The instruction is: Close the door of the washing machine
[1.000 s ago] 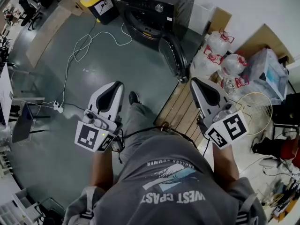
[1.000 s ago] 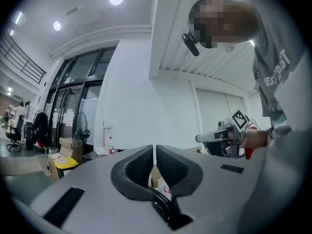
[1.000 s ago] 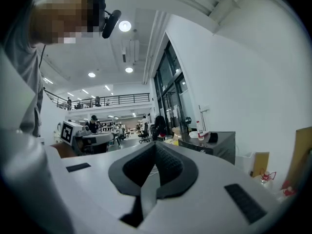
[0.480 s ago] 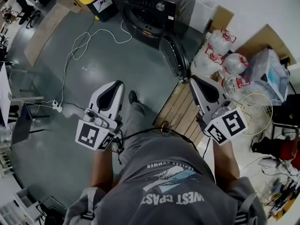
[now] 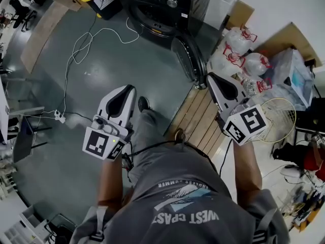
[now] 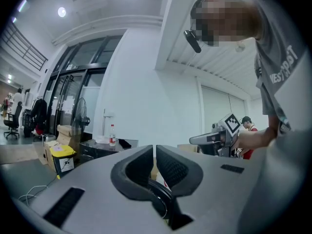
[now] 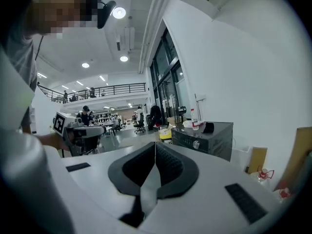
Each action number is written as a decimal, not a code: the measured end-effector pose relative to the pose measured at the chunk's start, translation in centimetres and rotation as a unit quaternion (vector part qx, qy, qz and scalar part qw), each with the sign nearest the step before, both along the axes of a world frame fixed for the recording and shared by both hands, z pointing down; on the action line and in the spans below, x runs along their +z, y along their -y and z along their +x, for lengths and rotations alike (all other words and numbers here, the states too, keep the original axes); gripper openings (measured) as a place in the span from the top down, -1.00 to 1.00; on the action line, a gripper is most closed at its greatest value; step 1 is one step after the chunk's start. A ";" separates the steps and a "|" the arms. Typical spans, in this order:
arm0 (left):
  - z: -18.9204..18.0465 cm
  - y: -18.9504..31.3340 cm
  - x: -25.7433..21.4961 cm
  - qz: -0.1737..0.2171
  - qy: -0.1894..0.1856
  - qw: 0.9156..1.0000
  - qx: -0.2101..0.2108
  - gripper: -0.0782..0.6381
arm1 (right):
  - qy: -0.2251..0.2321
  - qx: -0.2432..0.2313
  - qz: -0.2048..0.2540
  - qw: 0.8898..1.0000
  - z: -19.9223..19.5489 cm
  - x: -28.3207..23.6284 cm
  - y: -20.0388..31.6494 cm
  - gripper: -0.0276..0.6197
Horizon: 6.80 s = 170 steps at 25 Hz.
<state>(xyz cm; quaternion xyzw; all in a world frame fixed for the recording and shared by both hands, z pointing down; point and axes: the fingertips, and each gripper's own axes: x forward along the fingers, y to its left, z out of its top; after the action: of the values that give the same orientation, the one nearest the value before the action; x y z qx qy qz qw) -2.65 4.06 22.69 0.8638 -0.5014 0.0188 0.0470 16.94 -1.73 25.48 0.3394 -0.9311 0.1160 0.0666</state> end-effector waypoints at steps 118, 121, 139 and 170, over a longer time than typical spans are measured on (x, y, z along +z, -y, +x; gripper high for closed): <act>-23.5 13.8 26.8 -0.174 -0.090 0.969 -0.150 0.69 | -0.371 -0.174 -0.009 0.912 -29.3 34.9 33.3 0.62; -24.0 14.2 27.3 -0.180 -0.090 0.968 -0.152 0.69 | -0.376 -0.168 -0.004 0.911 -29.4 35.1 34.9 0.63; -25.6 16.4 28.2 -0.186 -0.080 0.968 -0.147 0.69 | -0.405 -0.132 -0.004 0.905 -28.9 36.9 41.8 0.64; -29.0 17.1 21.0 -0.117 -0.030 0.979 -0.167 0.69 | -0.381 -0.081 -0.082 0.917 -27.3 30.4 44.1 0.58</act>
<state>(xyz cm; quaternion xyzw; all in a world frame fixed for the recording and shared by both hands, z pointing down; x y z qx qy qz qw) -31.67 -13.02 43.70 0.7566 -0.6312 0.0433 0.1654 -10.37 -45.86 55.91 0.2743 -0.8467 0.0478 0.4533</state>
